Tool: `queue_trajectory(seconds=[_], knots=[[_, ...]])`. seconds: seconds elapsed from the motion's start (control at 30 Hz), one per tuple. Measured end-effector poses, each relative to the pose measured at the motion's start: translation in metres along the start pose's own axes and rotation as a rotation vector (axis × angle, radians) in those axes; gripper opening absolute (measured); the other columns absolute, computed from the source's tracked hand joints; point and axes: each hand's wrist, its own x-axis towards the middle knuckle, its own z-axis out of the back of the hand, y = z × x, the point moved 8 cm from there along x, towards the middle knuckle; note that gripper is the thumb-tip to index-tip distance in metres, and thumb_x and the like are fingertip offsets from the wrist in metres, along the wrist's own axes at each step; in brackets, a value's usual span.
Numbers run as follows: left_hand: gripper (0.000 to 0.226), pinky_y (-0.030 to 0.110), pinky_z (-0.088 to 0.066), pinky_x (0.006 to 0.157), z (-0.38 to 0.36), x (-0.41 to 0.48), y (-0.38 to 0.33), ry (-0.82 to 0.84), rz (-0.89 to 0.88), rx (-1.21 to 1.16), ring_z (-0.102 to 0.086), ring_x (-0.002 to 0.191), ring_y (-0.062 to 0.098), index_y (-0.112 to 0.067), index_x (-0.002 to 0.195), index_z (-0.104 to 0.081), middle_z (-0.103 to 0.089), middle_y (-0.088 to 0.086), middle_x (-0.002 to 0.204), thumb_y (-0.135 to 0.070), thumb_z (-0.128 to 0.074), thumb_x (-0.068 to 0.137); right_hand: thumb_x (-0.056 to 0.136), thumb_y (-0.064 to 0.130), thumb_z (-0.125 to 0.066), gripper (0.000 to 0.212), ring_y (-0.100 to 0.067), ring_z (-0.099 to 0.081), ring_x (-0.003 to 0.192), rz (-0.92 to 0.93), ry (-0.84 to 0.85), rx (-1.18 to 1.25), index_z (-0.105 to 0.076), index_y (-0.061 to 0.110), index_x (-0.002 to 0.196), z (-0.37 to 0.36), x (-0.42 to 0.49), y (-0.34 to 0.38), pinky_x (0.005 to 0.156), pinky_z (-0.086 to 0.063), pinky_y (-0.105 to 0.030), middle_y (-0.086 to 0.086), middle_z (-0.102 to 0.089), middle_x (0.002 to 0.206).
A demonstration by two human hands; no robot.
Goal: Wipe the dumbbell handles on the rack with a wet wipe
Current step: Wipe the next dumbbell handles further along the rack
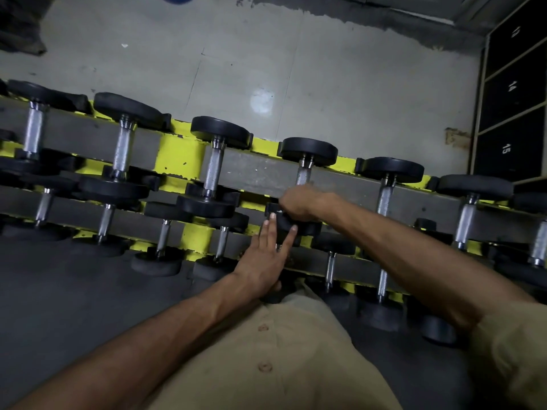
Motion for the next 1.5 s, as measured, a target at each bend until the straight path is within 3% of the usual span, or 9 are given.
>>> queue_trajectory(seconds=[0.13, 0.23, 0.47, 0.63, 0.77, 0.87, 1.0, 1.23, 1.5], knots=[[0.136, 0.056, -0.016, 0.128, 0.003, -0.001, 0.001, 0.008, -0.008, 0.021, 0.011, 0.156, 0.054, -0.013, 0.156, 0.035, 0.035, 0.044, 0.155, -0.041, -0.079, 0.087, 0.101, 0.017, -0.053, 0.010, -0.024, -0.059, 0.094, -0.114, 0.341, 0.068, -0.062, 0.015, 0.105, 0.005, 0.010, 0.013, 0.076, -0.048, -0.036, -0.007, -0.061, 0.107], [0.134, 0.056, -0.015, 0.129, 0.003, -0.002, 0.004, 0.019, -0.015, 0.001, 0.011, 0.156, 0.053, -0.014, 0.158, 0.033, 0.036, 0.043, 0.155, -0.038, -0.079, 0.088, 0.100, 0.019, -0.054, 0.013, -0.023, -0.060, 0.092, -0.130, 0.403, 0.087, -0.064, 0.011, 0.102, 0.000, 0.015, 0.012, 0.075, -0.048, -0.036, -0.008, -0.063, 0.109], [0.135, 0.058, -0.013, 0.129, 0.002, -0.001, 0.003, 0.031, -0.038, -0.016, 0.015, 0.154, 0.055, -0.014, 0.158, 0.035, 0.037, 0.042, 0.154, -0.036, -0.079, 0.089, 0.090, 0.015, -0.061, 0.014, -0.026, -0.063, 0.087, 0.033, -0.170, 0.170, -0.069, 0.018, 0.100, 0.002, -0.011, -0.011, 0.066, -0.052, -0.037, -0.004, -0.064, 0.100], [0.135, 0.057, -0.013, 0.129, 0.001, 0.000, 0.007, 0.023, -0.076, -0.034, 0.017, 0.154, 0.055, -0.015, 0.157, 0.036, 0.040, 0.041, 0.153, -0.039, -0.079, 0.090, 0.088, 0.014, -0.066, 0.010, -0.027, -0.062, 0.088, -0.161, -0.400, 0.412, -0.061, 0.021, 0.093, -0.021, -0.032, -0.036, 0.069, -0.050, -0.037, -0.005, -0.064, 0.099], [0.137, 0.057, -0.016, 0.129, -0.002, 0.002, 0.009, 0.009, -0.092, -0.048, 0.015, 0.155, 0.054, -0.017, 0.156, 0.037, 0.041, 0.040, 0.153, -0.040, -0.080, 0.090, 0.091, 0.023, -0.065, 0.008, -0.029, -0.062, 0.083, -0.473, -0.442, 0.694, -0.063, 0.017, 0.088, -0.064, -0.037, -0.058, 0.066, -0.043, -0.034, -0.006, -0.068, 0.089], [0.137, 0.058, -0.015, 0.129, -0.004, 0.002, 0.009, 0.008, -0.092, -0.061, 0.016, 0.154, 0.055, -0.017, 0.155, 0.039, 0.042, 0.041, 0.152, -0.040, -0.080, 0.090, 0.096, 0.011, -0.059, 0.024, -0.020, -0.055, 0.075, -0.486, -0.378, 1.122, -0.060, 0.015, 0.072, -0.090, -0.026, -0.058, 0.062, -0.034, -0.030, -0.004, -0.061, 0.076], [0.140, 0.057, -0.015, 0.129, -0.005, 0.002, 0.011, 0.008, -0.085, -0.053, 0.017, 0.154, 0.054, -0.017, 0.154, 0.041, 0.042, 0.041, 0.152, -0.040, -0.081, 0.088, 0.084, -0.007, -0.045, 0.032, -0.021, -0.062, 0.063, -0.491, -0.397, 1.670, -0.070, 0.007, 0.069, -0.091, -0.012, -0.050, 0.061, -0.047, -0.026, -0.014, -0.070, 0.074], [0.137, 0.056, -0.013, 0.128, -0.004, 0.003, 0.011, 0.004, -0.081, -0.051, 0.017, 0.155, 0.052, -0.018, 0.156, 0.039, 0.044, 0.038, 0.153, -0.038, -0.080, 0.089, 0.085, 0.015, -0.063, 0.016, -0.021, -0.062, 0.068, -0.638, -0.431, 1.386, -0.067, 0.008, 0.070, -0.109, -0.018, -0.065, 0.064, -0.046, -0.032, -0.001, -0.068, 0.070], [0.131, 0.057, -0.011, 0.130, -0.004, 0.003, 0.010, 0.009, -0.046, -0.035, 0.018, 0.155, 0.051, -0.019, 0.155, 0.039, 0.045, 0.038, 0.152, -0.032, -0.075, 0.093, 0.090, 0.014, -0.061, 0.015, -0.028, -0.069, 0.084, -0.890, -0.797, 1.615, -0.073, 0.012, 0.081, -0.046, -0.013, -0.099, 0.067, -0.048, -0.032, -0.008, -0.073, 0.088]])
